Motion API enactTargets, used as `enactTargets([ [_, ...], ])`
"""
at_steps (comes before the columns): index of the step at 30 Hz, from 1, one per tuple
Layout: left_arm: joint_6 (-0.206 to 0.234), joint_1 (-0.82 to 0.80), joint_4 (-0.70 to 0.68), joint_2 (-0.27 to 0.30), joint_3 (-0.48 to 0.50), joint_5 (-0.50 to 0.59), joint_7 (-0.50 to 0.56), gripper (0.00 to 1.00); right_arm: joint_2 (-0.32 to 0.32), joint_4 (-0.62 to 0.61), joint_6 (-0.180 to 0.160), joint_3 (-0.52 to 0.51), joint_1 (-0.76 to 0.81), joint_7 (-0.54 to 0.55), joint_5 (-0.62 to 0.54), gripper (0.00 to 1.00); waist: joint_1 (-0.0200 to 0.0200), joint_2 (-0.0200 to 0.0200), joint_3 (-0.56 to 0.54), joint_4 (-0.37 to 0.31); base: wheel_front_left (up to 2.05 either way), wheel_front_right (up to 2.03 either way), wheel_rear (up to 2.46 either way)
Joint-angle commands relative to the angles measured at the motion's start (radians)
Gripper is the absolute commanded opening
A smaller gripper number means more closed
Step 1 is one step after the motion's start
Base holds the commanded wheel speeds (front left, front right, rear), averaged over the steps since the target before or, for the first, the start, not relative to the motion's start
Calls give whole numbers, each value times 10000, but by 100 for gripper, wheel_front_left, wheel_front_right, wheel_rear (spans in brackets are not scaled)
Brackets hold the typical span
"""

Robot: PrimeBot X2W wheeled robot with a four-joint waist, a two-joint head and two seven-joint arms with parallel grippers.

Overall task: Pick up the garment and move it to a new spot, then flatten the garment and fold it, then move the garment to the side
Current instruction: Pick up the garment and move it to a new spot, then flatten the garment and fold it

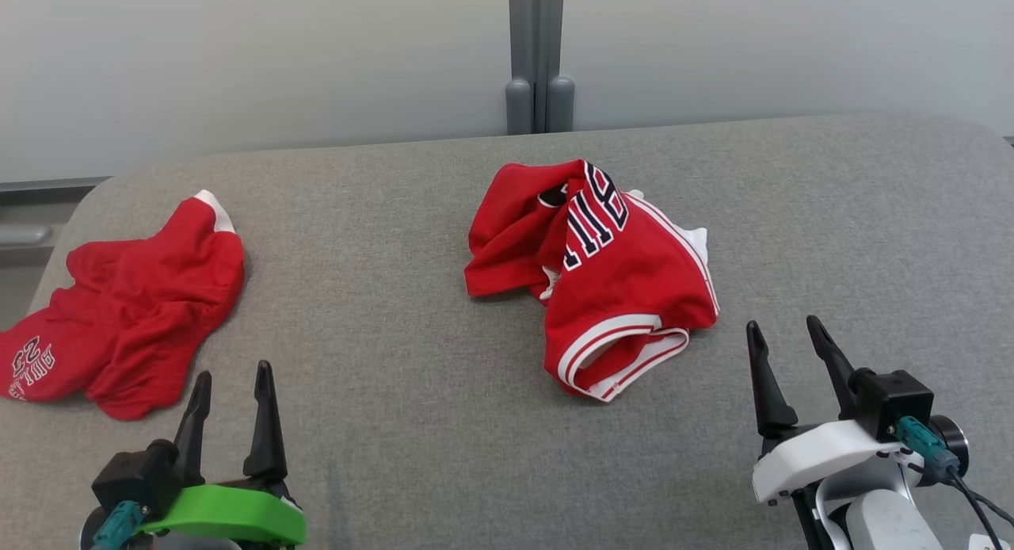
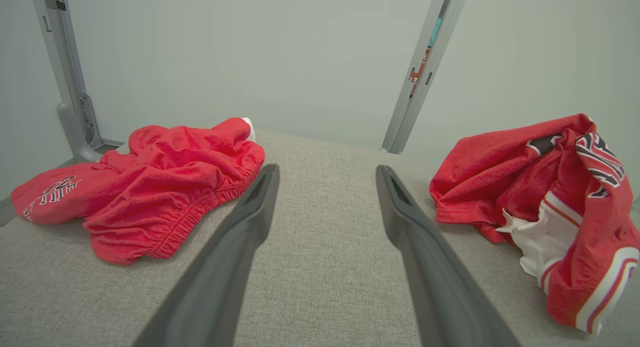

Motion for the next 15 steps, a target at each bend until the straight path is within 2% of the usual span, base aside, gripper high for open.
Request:
enactTargets([
  [1,-83,199,102,-44,14,28,8,100,-23,30,-7,-14,133,-52,51,100,1,0,-19,-21,0,0,0],
  [15,-242,-151,375,38,-144,168,7,100,-23,105,-7,23,220,-71,170,100,1,0,-12,-40,0,0,0],
])
